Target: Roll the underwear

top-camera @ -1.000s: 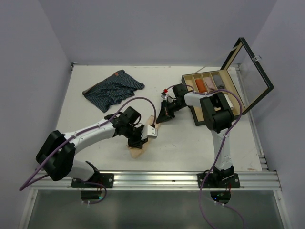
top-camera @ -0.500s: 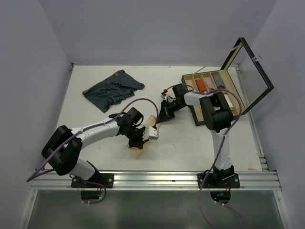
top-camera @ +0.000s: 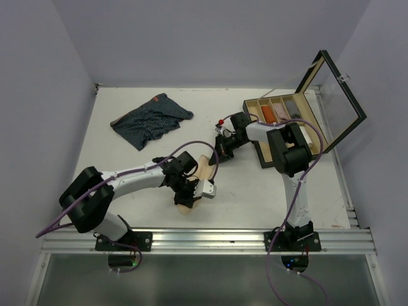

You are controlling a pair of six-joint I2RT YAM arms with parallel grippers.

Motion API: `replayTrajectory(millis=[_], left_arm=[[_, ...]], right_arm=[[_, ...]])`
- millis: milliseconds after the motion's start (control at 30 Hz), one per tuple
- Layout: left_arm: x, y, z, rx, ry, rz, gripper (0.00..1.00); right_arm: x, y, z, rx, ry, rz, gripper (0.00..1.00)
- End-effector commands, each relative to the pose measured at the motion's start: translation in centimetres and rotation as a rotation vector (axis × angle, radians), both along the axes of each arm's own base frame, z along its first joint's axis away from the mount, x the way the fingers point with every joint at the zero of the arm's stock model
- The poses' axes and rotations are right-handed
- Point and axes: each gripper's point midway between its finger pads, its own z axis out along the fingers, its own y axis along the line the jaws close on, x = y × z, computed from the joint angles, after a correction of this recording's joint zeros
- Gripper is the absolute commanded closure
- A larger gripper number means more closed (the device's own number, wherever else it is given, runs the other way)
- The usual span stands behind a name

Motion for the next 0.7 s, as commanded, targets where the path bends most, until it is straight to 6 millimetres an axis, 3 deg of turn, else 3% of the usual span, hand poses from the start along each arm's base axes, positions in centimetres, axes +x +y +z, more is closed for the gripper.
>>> replayTrajectory(millis=[0, 67, 100, 167, 267, 333, 400, 467, 500, 533, 567, 633, 667], left_arm=[[-1.1, 0.6, -1.2, 0.038, 0.053, -0.028, 0.95], [-1.0, 0.5, -1.1, 0.034, 0.044, -0.024, 0.88], [-0.8, 0.4, -0.9, 0.029, 0.037, -0.017, 0.79], [-0.7, 0.4, -0.4, 0.022, 0.027, -0.008, 0.75], [0.6, -0.3, 2.2, -0.031, -0.022, 0.038, 0.60], [2.8, -0.8, 4.8, -0.082, -0.055, 0.120, 0.53], [6.3, -0.6, 8.4, -0.166, -0.075, 0.229, 0.43], [8.5, -0.1, 10.3, -0.216, -0.047, 0.322, 0.36], [10.9, 0.9, 11.8, -0.249, -0.071, 0.395, 0.30], [11.5, 0.9, 12.6, -0.283, -0.043, 0.433, 0.27], [13.5, 2.2, 13.4, -0.308, -0.048, 0.498, 0.20], [15.0, 2.9, 14.2, -0.351, -0.026, 0.565, 0.01], [15.7, 3.2, 14.4, -0.377, -0.003, 0.585, 0.00]], right_arm=[[0.2, -1.9, -3.6, -0.150, -0.031, 0.000, 1.00], [0.2, -1.9, -3.5, -0.151, -0.032, 0.004, 1.00], [0.1, -2.0, -3.3, -0.153, -0.032, 0.007, 1.00], [0.1, -2.1, -2.9, -0.151, -0.044, 0.012, 1.00], [-0.3, -2.5, -2.3, -0.157, -0.076, 0.038, 1.00], [-0.3, -2.8, -1.9, -0.165, -0.101, 0.037, 1.00], [-0.5, -3.6, -1.7, -0.177, -0.128, -0.006, 1.00], [-1.8, -4.8, -2.5, -0.197, -0.072, -0.060, 1.00], [-1.7, -4.8, -2.0, -0.171, -0.080, -0.082, 1.00], [-2.0, -4.8, -1.8, -0.149, -0.061, -0.099, 1.00], [-3.4, -4.5, -1.4, -0.104, -0.004, -0.106, 1.00], [-2.9, -3.5, 1.4, -0.009, -0.080, -0.113, 1.00], [-3.2, -3.1, 2.5, 0.031, -0.091, -0.117, 1.00]])
